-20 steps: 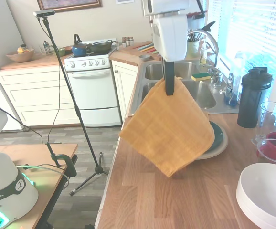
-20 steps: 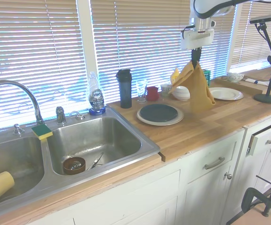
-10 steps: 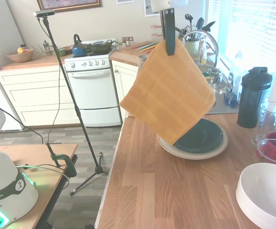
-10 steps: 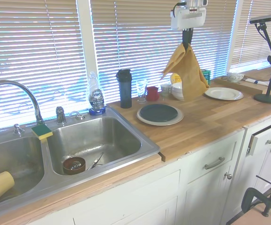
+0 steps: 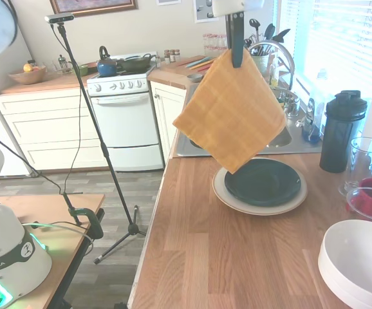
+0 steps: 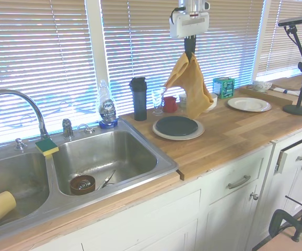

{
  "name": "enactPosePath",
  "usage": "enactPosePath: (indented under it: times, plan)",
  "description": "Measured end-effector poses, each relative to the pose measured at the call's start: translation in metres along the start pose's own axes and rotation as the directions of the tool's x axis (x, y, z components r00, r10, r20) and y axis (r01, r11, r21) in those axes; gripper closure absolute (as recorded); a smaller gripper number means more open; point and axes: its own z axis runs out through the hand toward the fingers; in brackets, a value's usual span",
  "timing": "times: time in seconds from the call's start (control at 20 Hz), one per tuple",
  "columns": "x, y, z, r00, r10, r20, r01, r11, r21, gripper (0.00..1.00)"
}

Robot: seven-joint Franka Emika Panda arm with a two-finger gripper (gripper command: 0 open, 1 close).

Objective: Wipe the blue plate in counterclockwise motion

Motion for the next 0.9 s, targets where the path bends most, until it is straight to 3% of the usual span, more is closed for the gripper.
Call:
enactPosePath:
  times: [0.3,0.9]
  plan:
    - [0.018,-0.035,0.05,0.999,-0.004,0.038,0.006,0.999,-0.041,1.0]
    - [0.054,-0.054,0.125,0.995,0.035,0.093,-0.026,0.995,-0.098,1.0]
